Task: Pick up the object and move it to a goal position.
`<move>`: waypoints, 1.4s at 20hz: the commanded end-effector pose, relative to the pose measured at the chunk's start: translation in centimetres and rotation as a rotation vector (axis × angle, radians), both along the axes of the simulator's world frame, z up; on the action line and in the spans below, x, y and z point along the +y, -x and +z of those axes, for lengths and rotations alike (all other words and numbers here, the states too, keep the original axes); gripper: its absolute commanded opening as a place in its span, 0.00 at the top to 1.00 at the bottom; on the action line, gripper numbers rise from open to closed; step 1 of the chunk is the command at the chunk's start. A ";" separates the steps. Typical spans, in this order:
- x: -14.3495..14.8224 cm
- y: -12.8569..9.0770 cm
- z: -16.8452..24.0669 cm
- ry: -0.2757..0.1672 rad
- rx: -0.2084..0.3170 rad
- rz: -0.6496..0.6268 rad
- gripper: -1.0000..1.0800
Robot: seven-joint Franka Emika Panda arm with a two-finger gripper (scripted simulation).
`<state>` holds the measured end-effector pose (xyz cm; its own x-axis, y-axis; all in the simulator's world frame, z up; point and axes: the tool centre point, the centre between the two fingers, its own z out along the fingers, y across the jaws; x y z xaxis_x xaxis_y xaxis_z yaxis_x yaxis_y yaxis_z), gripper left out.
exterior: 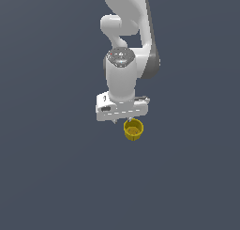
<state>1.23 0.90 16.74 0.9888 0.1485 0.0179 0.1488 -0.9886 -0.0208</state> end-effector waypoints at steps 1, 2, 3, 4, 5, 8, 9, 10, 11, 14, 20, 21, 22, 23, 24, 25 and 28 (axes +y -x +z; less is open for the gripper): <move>0.2 -0.2 -0.5 -0.003 0.002 0.056 0.38; 0.3 -0.2 -0.8 -0.004 0.003 0.082 0.38; 0.5 -0.3 -1.0 -0.006 0.004 0.109 0.38; 0.6 -0.4 -1.3 -0.007 0.005 0.137 0.38; 0.7 -0.4 -1.6 -0.009 0.006 0.165 0.38; 1.1 -0.7 -2.3 -0.015 0.008 0.248 0.38; 1.2 -0.7 -2.6 -0.018 0.008 0.276 0.38; 1.3 -0.8 -2.9 -0.020 0.009 0.303 0.38; 1.4 -0.9 -3.1 -0.023 0.009 0.331 0.38; 1.8 -1.0 -3.9 -0.031 0.009 0.414 0.38; 2.5 -1.4 -5.3 -0.048 0.006 0.563 0.38; 2.6 -1.4 -5.4 -0.050 0.006 0.583 0.38; 2.7 -1.5 -5.6 -0.053 0.005 0.602 0.38; 2.8 -1.5 -5.8 -0.055 0.004 0.619 0.38; 2.9 -1.5 -5.9 -0.057 0.004 0.635 0.38; 2.9 -1.6 -6.1 -0.059 0.003 0.650 0.38; 3.1 -1.6 -6.4 -0.063 0.001 0.685 0.38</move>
<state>2.80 3.92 10.52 0.6866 0.7257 0.0434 0.7266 -0.6830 -0.0748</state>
